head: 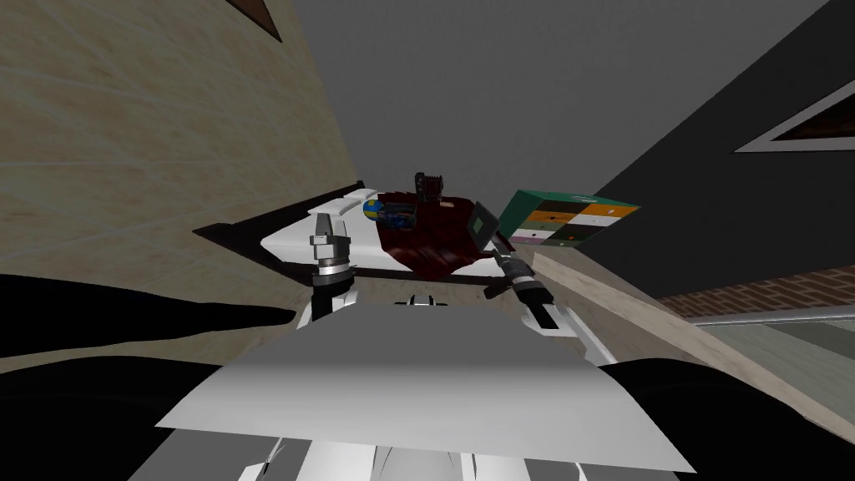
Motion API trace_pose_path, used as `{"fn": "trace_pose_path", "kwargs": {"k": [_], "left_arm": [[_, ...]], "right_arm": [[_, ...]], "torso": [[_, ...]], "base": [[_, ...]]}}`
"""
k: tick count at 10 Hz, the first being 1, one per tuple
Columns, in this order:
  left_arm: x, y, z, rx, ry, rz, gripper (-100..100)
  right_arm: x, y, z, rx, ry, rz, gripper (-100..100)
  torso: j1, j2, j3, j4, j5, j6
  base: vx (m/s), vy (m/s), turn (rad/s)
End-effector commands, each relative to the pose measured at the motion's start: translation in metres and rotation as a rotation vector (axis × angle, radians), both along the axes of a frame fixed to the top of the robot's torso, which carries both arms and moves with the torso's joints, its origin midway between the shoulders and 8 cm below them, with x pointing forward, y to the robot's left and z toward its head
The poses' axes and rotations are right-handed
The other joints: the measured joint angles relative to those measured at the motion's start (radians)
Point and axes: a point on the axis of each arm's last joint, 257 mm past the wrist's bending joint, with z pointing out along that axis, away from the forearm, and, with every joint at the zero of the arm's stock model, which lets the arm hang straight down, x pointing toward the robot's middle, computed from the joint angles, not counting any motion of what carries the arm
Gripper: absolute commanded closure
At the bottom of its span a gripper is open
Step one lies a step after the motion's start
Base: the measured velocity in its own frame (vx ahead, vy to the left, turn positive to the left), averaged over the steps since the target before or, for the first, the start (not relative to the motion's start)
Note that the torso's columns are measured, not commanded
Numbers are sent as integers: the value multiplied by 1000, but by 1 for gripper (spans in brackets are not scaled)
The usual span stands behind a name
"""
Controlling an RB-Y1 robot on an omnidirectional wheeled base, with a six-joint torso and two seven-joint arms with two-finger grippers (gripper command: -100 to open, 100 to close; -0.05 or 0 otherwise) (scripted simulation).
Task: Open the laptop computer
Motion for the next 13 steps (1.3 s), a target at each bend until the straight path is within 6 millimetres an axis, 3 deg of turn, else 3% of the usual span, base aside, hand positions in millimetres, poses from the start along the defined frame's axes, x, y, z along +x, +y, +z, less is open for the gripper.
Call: {"fn": "trace_pose_path", "kwargs": {"k": [1, 4, 5, 7, 10, 13], "left_arm": [[0, 0, 0, 0, 0, 0, 0], [0, 0, 0, 0, 0, 0, 0], [0, 0, 0, 0, 0, 0, 0], [0, 0, 0, 0, 0, 0, 0], [0, 0, 0, 0, 0, 0, 0], [0, 0, 0, 0, 0, 0, 0]], "right_arm": [[-6, -39, -14, -144, 80, -76, -100], [-15, -94, -21, -341, 176, -176, -100], [-14, -94, -20, -347, 176, -172, -100], [-21, -129, -17, -474, 229, -236, -100], [-27, -173, -1, -661, 287, -312, -100], [-31, -205, 20, -810, 322, -373, -100]], "torso": [[-1, 0, 0, 0, 0, 0], [2, -1, -1, 0, 1, 0], [2, -1, 0, 0, 0, 0], [-2, 1, 1, 0, -1, -1], [2, -2, -1, 0, 0, 0], [-1, 0, 0, 0, 0, 0]], "base": [[59, 66, 165], [72, 85, 135], [42, 56, 42], [45, 48, 126], [64, 67, 110], [65, 55, 99]]}}
